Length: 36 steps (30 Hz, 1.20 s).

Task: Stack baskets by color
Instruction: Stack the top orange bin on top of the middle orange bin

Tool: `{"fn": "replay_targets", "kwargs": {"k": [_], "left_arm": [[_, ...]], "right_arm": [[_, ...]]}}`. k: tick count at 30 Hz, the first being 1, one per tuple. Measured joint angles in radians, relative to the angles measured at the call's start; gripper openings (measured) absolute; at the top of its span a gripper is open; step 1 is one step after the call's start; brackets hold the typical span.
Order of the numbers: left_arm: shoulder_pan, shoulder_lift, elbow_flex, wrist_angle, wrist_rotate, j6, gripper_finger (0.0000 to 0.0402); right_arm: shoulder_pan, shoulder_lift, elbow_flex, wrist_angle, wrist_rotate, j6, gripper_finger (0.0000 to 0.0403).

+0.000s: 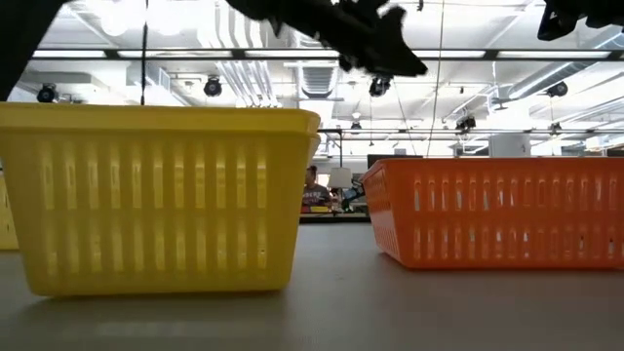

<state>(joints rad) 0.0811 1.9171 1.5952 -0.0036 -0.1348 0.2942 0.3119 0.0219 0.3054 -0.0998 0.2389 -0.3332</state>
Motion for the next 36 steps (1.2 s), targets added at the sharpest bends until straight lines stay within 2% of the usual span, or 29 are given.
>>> {"fn": "replay_targets", "kwargs": {"k": [4,10,21,29,36], "left_arm": [[-0.041,-0.068,-0.04,-0.121,0.003,0.004,0.0125],[-0.103,-0.213,-0.181,-0.232,0.004,-0.009,0.0125],[-0.141,-0.505,-0.5,-0.224,-0.008,-0.234,0.0125],[-0.141,-0.663,-0.649,-0.171,-0.127,-0.256,0.0125],[-0.141,-0.766,-0.739,-0.155,-0.181,-0.253,0.0125]], "right_arm": [[0.0,0.0,0.0,0.001,0.023,0.008,0.0009],[0.0,0.003,0.0,0.001,0.053,0.03,0.0009],[0.0,0.05,0.0,0.072,0.085,0.08,0.0009],[0.0,0.236,0.023,0.22,0.088,0.12,0.0009],[0.0,0.458,0.15,0.182,0.103,0.345,0.0009]]}}
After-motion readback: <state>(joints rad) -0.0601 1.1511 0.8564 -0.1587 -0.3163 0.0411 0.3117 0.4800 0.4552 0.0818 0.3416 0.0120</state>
